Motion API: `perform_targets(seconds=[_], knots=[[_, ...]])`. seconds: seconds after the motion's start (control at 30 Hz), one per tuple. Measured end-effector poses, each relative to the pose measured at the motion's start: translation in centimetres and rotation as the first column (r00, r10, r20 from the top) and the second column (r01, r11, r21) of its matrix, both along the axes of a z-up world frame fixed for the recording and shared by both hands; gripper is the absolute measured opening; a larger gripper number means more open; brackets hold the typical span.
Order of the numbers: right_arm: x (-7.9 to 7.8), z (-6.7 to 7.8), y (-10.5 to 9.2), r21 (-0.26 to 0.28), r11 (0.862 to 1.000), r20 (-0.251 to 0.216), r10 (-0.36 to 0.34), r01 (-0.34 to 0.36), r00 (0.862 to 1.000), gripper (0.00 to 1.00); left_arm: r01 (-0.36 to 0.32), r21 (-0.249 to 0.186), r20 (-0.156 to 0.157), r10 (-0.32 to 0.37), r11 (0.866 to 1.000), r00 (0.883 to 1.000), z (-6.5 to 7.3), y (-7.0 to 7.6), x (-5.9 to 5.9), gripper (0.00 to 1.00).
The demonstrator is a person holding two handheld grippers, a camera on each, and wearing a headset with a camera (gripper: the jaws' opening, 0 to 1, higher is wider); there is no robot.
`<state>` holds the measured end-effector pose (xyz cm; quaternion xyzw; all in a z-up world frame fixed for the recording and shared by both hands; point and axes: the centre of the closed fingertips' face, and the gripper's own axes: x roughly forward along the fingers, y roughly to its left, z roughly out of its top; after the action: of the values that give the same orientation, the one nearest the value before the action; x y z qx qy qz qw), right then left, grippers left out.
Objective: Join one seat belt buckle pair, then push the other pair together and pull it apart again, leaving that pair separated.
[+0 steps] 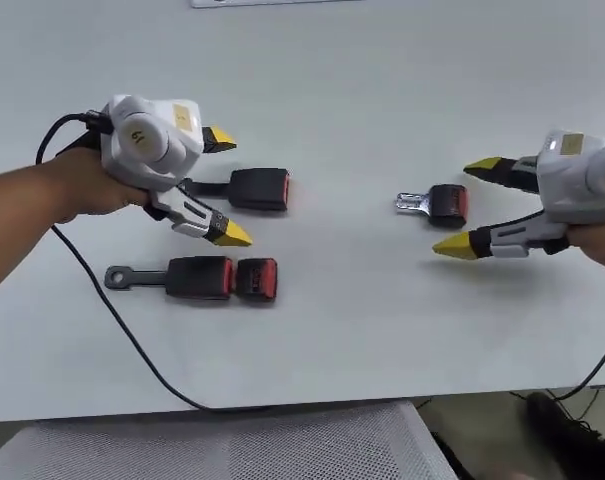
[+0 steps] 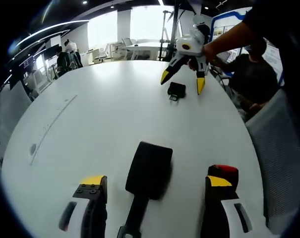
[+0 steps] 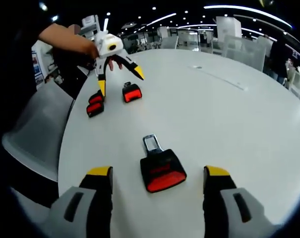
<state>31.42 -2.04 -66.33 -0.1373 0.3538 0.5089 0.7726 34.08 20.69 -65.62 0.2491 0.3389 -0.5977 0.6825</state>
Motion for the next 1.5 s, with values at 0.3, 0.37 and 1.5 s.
perform_targets(seconds=[0.3, 0.37, 1.5], knots=[[0.1, -0.5, -0.2, -0.011, 0.999, -0.017, 0.044, -0.044, 0.999, 0.68, 0.047, 0.032, -0.015, -0.047, 0.998, 0.999, -1.6, 0.0, -0.3, 0.69], [0.0, -0.5, -0.2, -0.016, 0.998, -0.013, 0.056, -0.056, 0.998, 0.67, 0.055, 0.033, 0.006, -0.055, 0.998, 0.998, -1.5, 0.1, -0.1, 0.64], [0.2, -0.3, -0.3, 0.055, 0.992, 0.075, 0.112, -0.116, 0.991, 0.34, 0.104, 0.037, 0.060, -0.106, 0.994, 0.993, -1.3, 0.3, 1.0, 0.34]])
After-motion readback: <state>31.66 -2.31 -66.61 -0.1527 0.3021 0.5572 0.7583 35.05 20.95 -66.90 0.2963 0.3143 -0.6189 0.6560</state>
